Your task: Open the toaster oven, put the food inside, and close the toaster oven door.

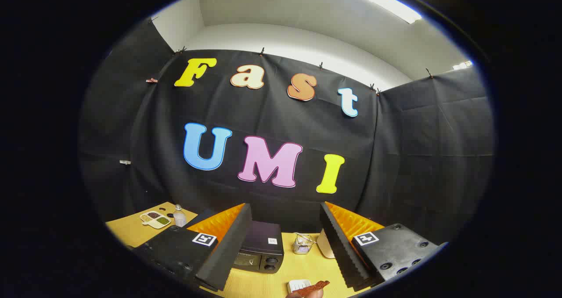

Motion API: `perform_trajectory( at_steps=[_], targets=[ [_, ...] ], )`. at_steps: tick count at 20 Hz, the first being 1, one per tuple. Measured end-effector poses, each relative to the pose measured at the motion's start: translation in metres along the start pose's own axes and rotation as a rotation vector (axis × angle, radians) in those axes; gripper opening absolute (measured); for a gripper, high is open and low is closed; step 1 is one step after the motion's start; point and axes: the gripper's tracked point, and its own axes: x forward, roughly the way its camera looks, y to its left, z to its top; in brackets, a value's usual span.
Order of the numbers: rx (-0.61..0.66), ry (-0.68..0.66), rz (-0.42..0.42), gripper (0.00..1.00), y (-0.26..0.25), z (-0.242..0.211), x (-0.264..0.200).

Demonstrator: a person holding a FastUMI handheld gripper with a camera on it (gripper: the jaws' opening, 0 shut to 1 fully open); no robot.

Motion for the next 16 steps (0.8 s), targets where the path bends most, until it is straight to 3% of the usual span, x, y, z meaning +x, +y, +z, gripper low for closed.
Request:
perform_trajectory(
  at_steps=[16],
  targets=[
    [0.033, 0.036, 0.017, 0.97, 0.006, -0.01, -0.005]
  ],
)
